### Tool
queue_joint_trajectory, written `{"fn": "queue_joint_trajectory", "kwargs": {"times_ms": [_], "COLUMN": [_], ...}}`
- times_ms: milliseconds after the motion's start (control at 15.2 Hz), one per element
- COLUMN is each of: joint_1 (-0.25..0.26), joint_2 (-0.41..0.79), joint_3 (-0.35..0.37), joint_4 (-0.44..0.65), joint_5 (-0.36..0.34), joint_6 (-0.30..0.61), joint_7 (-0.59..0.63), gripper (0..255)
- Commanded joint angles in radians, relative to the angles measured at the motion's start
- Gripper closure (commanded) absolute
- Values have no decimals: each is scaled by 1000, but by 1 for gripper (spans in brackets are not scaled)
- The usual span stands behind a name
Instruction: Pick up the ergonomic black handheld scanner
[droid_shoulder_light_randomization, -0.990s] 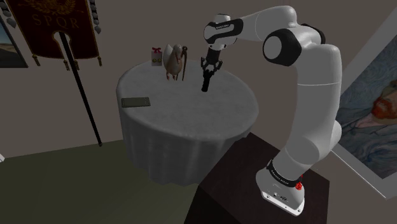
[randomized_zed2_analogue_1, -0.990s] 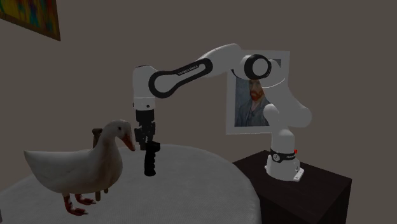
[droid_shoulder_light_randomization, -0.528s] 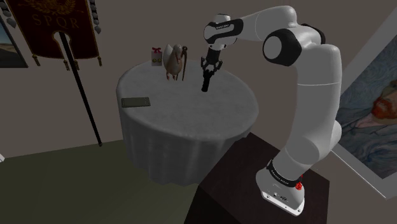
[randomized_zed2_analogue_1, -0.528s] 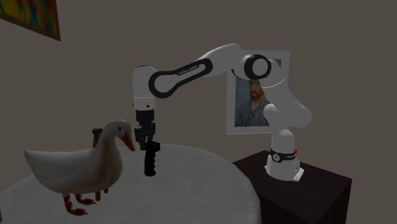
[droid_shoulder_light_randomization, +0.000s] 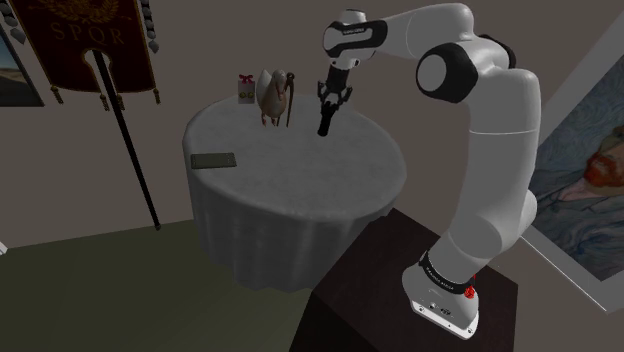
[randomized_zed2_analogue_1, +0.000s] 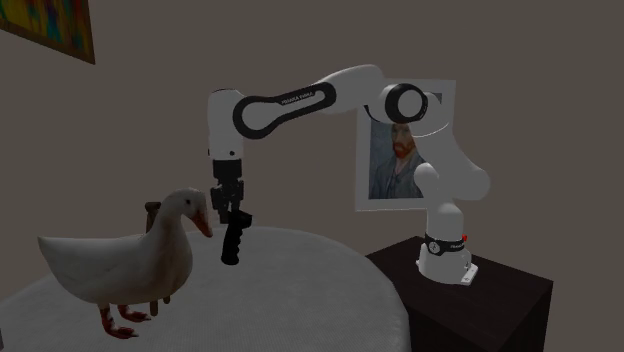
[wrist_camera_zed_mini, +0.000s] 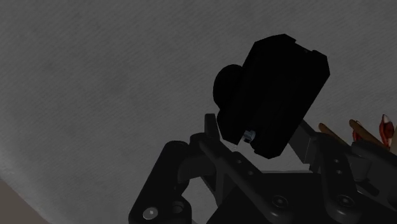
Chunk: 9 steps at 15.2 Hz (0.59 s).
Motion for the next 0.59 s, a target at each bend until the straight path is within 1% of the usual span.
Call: {"fn": "queue_joint_trajectory", "kwargs": {"times_ms": [0,396,528], "joint_1": [1,-2,-2], "joint_2": [-6,-15,-15], "joint_3": [0,-2,-2], "joint_4": [18,86,87], "joint_5": [-2,-5,-6], "joint_6": [-24,-100,-102], "joint_7": [4,8,8], "gripper": [255,255,255]}}
